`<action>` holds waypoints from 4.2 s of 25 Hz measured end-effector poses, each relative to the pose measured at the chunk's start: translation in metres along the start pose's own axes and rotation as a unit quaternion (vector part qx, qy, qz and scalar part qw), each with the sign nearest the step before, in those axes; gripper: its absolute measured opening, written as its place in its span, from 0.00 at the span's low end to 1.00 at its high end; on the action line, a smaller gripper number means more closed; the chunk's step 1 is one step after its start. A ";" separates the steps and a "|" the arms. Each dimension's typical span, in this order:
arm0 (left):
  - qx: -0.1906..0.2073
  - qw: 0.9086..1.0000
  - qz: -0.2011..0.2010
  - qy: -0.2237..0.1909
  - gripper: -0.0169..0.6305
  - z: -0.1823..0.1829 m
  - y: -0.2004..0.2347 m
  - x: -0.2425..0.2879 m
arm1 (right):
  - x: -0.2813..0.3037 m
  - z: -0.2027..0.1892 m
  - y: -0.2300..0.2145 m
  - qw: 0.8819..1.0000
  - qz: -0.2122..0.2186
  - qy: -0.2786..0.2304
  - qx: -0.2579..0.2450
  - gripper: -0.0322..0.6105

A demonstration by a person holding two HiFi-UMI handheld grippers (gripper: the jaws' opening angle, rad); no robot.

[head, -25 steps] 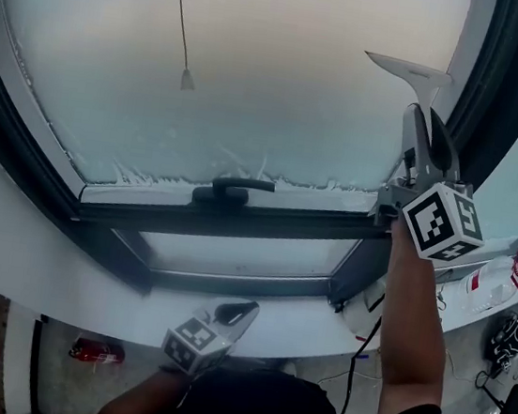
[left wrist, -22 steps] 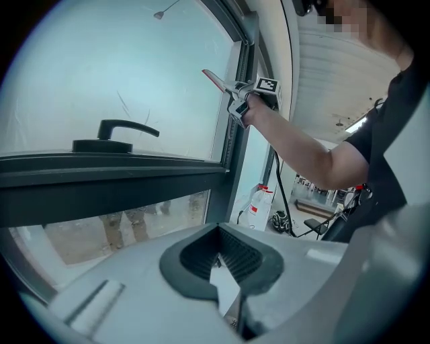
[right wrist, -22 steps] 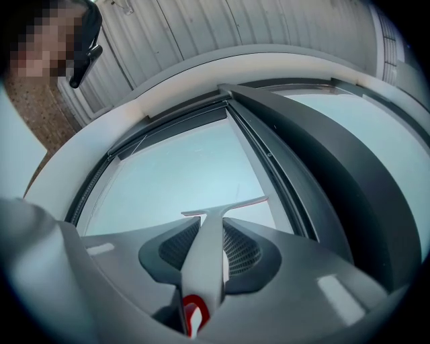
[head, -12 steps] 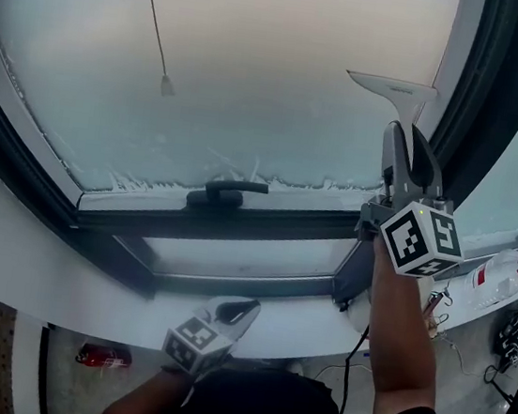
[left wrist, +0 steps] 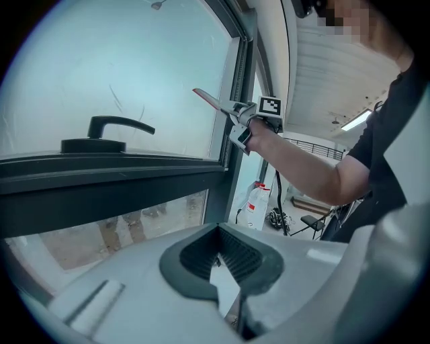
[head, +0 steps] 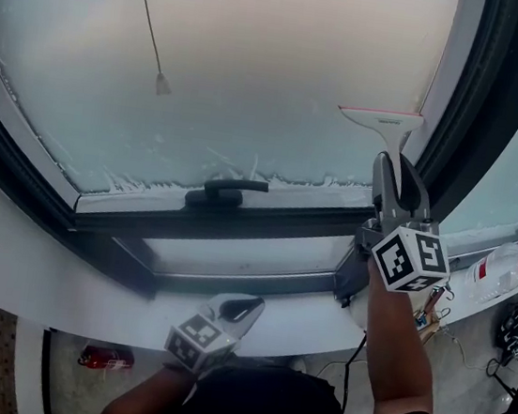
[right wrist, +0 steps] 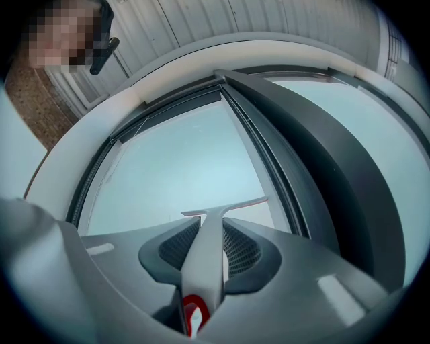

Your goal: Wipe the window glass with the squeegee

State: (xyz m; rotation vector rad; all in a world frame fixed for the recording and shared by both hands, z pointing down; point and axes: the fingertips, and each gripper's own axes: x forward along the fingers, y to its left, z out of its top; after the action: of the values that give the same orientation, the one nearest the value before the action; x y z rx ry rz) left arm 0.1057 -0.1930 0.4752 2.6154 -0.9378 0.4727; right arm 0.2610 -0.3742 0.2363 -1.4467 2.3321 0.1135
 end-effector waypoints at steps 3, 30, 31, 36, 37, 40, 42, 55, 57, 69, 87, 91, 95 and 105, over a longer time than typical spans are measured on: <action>0.003 1.000 -0.001 0.006 0.03 -0.004 0.002 0.000 | -0.009 -0.021 -0.003 1.000 -0.005 0.014 0.007 0.25; -0.004 1.000 -0.007 0.010 0.03 -0.016 0.003 0.003 | -0.069 -0.175 -0.027 0.986 -0.039 0.154 0.056 0.25; -0.006 1.000 -0.007 0.011 0.03 -0.017 0.002 0.003 | -0.070 -0.179 -0.026 0.985 -0.038 0.159 0.053 0.25; -0.002 1.000 0.004 0.011 0.03 -0.024 0.005 0.001 | -0.074 -0.184 -0.025 0.985 -0.029 0.165 0.036 0.25; 0.000 1.000 0.006 0.010 0.03 -0.025 0.007 0.001 | -0.074 -0.184 -0.025 0.985 -0.029 0.165 0.035 0.25; -0.013 1.000 -0.001 0.011 0.03 -0.021 0.004 -0.002 | -0.074 -0.185 -0.025 0.985 -0.030 0.166 0.035 0.25; -0.011 1.000 0.000 0.011 0.03 -0.021 0.005 -0.003 | -0.074 -0.185 -0.025 0.985 -0.031 0.167 0.036 0.25; -0.009 1.000 0.027 0.000 0.03 -0.026 0.023 -0.016 | -0.049 -0.069 0.037 0.997 0.002 0.062 0.050 0.25; -0.009 1.000 0.030 0.000 0.03 -0.028 0.025 -0.020 | -0.036 -0.032 0.059 0.999 0.019 0.026 0.033 0.25; -0.025 0.998 0.060 -0.014 0.03 -0.039 0.043 -0.055 | 0.053 0.099 0.132 0.992 0.062 -0.099 -0.036 0.25; -0.032 0.998 0.053 -0.010 0.03 -0.045 0.052 -0.057 | 0.067 0.059 0.144 0.995 0.047 -0.073 -0.052 0.25; -0.032 0.998 0.049 -0.004 0.03 -0.049 0.053 -0.053 | 0.055 0.030 0.139 0.997 0.038 -0.052 -0.045 0.25; -0.030 0.999 0.044 0.000 0.03 -0.050 0.052 -0.051 | 0.041 -0.005 0.136 0.998 0.034 -0.027 -0.037 0.25; -0.031 0.999 0.037 0.010 0.03 -0.057 0.051 -0.048 | 0.010 -0.086 0.129 0.999 0.030 0.037 -0.022 0.25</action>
State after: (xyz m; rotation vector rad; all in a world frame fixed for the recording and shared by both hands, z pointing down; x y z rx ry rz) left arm 0.0259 -0.1815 0.5157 2.5218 -1.0301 0.4800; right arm 0.1198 -0.3461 0.2941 -1.4241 2.4478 0.1298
